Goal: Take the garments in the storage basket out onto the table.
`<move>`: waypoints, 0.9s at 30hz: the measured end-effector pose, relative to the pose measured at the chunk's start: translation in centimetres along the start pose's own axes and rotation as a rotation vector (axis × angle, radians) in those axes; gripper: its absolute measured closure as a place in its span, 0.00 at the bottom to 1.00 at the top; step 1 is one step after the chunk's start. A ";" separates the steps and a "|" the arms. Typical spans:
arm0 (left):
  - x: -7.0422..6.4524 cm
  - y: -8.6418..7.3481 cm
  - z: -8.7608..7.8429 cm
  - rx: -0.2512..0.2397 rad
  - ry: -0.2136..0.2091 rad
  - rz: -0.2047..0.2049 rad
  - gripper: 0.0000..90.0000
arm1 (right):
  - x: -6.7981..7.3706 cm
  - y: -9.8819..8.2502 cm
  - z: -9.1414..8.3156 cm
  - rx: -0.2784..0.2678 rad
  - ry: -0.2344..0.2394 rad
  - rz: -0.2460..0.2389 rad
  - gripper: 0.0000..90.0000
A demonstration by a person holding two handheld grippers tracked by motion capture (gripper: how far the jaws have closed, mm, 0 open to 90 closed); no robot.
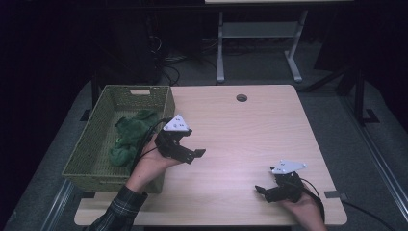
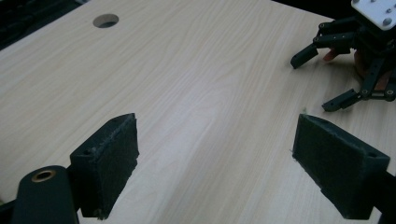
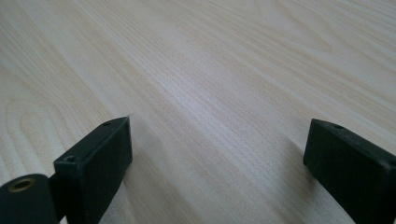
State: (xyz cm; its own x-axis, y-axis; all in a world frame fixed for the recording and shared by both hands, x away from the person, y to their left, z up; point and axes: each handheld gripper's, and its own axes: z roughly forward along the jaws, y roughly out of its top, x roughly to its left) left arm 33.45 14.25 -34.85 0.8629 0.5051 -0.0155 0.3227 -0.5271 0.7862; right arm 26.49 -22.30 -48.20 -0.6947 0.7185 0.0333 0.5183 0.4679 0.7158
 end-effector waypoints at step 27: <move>4.0 -1.9 -5.5 -0.027 0.105 -0.083 0.16 | 0.0 0.0 0.0 -0.001 0.000 0.000 0.08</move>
State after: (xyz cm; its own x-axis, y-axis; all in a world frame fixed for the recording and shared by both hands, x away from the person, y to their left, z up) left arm 34.14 21.06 -32.97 0.7877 0.6158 -0.0177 0.3799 -0.4628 0.8009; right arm 26.50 -22.30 -48.20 -0.6949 0.7183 0.0333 0.5179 0.4678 0.7162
